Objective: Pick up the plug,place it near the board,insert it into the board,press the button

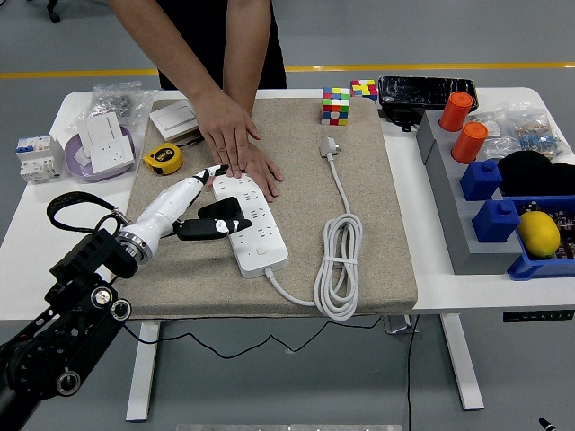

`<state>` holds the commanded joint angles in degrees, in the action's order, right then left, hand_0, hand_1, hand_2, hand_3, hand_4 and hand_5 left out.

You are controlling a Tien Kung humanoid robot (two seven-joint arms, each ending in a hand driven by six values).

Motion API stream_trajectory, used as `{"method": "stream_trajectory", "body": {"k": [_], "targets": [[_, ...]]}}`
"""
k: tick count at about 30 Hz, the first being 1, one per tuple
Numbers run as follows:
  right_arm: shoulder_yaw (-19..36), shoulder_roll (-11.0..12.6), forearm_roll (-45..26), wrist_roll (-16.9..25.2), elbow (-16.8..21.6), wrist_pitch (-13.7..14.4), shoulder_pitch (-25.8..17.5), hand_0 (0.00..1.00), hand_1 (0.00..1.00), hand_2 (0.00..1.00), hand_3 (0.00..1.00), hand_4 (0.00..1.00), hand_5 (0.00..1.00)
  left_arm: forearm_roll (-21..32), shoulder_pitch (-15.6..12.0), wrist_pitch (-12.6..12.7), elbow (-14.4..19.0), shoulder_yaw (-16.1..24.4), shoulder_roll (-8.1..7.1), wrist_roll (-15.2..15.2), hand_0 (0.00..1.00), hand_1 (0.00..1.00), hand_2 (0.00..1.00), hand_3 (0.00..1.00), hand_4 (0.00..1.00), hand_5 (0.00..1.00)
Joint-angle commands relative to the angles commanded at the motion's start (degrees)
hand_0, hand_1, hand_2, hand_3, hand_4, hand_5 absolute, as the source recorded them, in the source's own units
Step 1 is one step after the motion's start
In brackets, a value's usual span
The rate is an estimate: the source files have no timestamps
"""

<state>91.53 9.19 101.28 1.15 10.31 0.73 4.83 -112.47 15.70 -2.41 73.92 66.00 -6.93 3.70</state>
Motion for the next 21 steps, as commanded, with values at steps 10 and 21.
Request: {"method": "stream_trajectory", "body": {"k": [10, 21], "targets": [[-0.53, -0.08, -0.36, 0.0, 0.0, -0.11, 0.22, 0.96, 0.931, 0.865, 0.877, 0.998, 0.998, 1.86, 3.66, 5.48, -10.47, -2.38, 1.78, -4.92, 0.982, 0.956, 0.89, 0.891, 0.998, 0.572], [-0.51, 0.03, -0.36, 0.02, 0.0, -0.12, 0.27, 0.959, 0.93, 0.865, 0.876, 0.998, 0.998, -1.73, 5.37, 7.46, -16.36, -2.89, 2.48, -5.13, 0.93, 0.943, 0.839, 0.798, 0.998, 0.472]]}}
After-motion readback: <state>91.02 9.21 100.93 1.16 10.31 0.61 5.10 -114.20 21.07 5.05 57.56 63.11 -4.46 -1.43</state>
